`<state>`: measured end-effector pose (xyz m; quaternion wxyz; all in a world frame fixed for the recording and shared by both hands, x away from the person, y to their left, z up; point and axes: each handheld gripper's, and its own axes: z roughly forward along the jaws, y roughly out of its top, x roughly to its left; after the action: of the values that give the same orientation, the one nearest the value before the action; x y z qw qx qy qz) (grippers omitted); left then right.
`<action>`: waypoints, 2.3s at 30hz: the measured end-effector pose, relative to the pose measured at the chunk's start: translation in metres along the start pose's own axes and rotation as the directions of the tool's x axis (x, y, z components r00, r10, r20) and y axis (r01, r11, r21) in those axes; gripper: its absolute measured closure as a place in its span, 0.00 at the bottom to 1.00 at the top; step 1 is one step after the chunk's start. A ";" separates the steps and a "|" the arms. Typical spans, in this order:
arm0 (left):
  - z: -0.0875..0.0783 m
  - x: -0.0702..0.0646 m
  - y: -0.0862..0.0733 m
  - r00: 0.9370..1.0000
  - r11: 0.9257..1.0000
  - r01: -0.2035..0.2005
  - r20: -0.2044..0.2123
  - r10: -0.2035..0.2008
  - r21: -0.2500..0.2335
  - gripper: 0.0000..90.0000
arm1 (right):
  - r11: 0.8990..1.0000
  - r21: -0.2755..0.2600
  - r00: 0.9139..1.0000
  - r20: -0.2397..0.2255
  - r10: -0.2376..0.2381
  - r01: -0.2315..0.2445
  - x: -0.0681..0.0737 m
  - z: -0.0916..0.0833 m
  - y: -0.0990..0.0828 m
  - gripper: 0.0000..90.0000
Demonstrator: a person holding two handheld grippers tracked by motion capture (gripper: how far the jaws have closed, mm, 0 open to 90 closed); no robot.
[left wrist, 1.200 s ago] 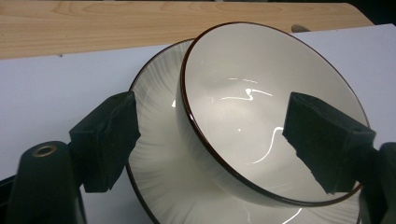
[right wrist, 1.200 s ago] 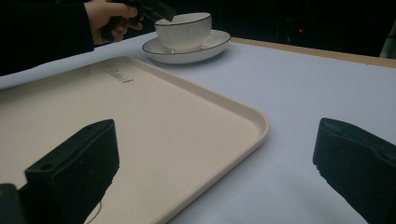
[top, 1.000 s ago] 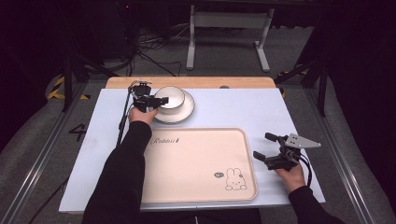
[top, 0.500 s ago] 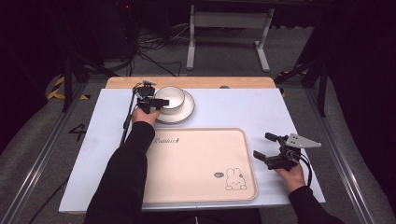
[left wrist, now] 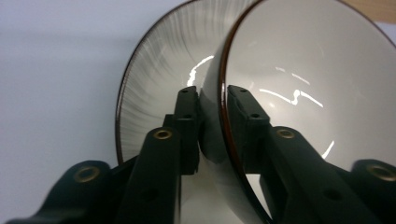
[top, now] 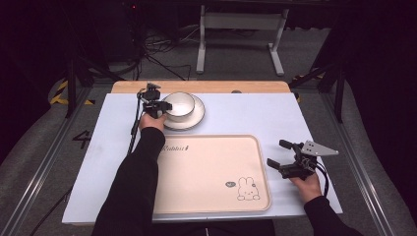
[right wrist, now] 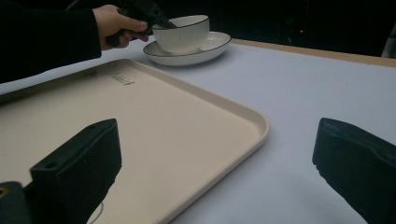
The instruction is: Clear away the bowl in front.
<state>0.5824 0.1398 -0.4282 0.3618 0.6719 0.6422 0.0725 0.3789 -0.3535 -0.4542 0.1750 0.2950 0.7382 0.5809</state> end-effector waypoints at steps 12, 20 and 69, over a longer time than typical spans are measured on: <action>-0.001 0.001 0.001 0.999 0.999 0.036 0.003 -0.036 0.005 0.89 | 1.000 -0.007 1.000 0.001 0.005 -0.005 0.000 -0.001 0.000 0.02; -0.009 0.002 0.003 1.000 1.000 0.022 -0.001 -0.022 -0.007 0.89 | 1.000 -0.008 1.000 0.000 0.007 -0.007 0.000 -0.001 0.000 0.02; -0.095 -0.022 -0.009 0.978 0.987 -0.143 0.144 0.152 -0.068 0.88 | 1.000 -0.007 1.000 -0.005 0.005 -0.005 0.000 -0.001 0.000 0.02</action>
<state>0.5183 0.1556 -0.3565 0.4214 0.7105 0.5595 0.0674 0.3788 -0.3542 -0.4543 0.1728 0.2950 0.7358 0.5845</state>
